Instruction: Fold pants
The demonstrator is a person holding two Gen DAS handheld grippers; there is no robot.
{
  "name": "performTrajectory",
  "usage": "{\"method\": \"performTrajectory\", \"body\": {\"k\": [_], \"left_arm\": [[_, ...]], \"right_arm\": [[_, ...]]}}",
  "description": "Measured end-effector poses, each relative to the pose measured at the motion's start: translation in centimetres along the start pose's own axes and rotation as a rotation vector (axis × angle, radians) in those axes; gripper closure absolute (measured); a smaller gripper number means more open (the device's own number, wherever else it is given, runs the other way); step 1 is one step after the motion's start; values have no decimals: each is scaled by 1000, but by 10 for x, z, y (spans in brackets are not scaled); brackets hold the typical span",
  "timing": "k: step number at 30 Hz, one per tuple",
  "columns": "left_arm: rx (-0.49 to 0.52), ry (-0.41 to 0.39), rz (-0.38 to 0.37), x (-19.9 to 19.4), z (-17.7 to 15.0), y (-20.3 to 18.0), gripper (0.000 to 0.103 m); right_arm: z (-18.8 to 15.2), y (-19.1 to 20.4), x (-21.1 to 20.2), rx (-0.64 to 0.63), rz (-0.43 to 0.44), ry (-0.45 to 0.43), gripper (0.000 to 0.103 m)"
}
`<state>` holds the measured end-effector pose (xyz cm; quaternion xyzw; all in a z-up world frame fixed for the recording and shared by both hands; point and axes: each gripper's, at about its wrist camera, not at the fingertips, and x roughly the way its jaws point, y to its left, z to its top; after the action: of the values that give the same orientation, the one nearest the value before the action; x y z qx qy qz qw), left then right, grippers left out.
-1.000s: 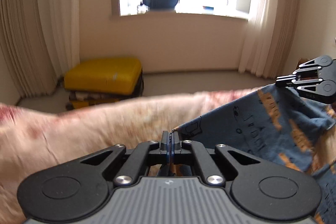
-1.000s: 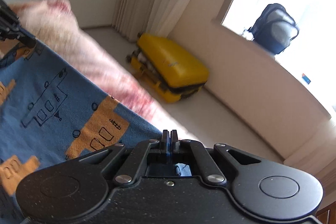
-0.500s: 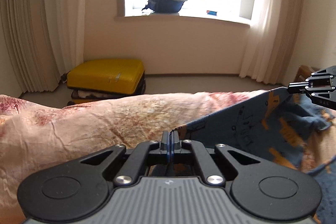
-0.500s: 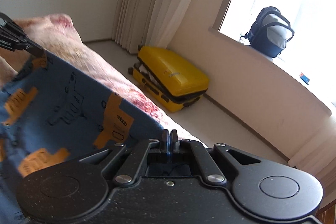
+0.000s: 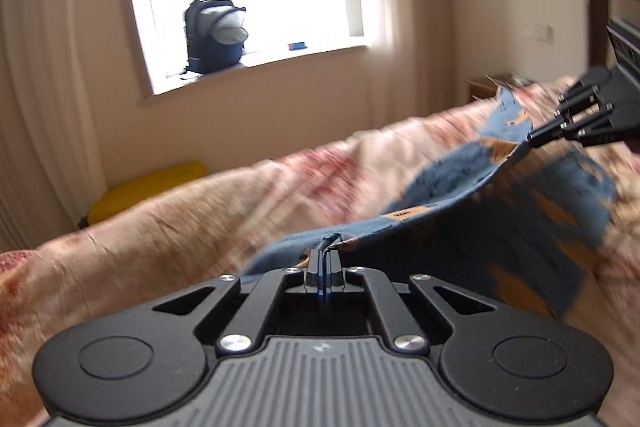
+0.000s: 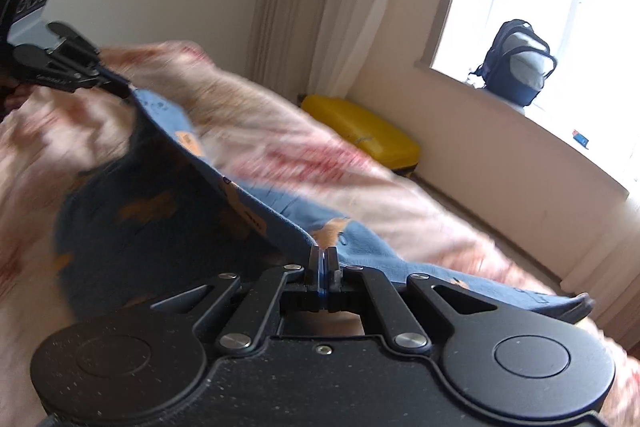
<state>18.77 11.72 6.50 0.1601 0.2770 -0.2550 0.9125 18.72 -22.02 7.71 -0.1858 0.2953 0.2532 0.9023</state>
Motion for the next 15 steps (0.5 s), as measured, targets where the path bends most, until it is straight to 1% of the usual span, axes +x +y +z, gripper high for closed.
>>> {"method": "performTrajectory", "body": {"k": [3,8,9,11,15], "left_arm": [[27,36,-30,-1,-27,-24,102],[114,127,-59,10,-62,-53,102],[132,139,-58,11,-67,-55,102],[136,154,-59,8,-74,-57,102],[143,159,-69,0,-76,-57,102]], "right_arm": [[-21,25,-12,-45,21,74,103],[-52,67,-13,-98,59,189,103],[-55,71,-11,-112,63,204,103],[-59,77,-9,-122,64,228,103],[-61,78,-12,-130,88,251,103]]}}
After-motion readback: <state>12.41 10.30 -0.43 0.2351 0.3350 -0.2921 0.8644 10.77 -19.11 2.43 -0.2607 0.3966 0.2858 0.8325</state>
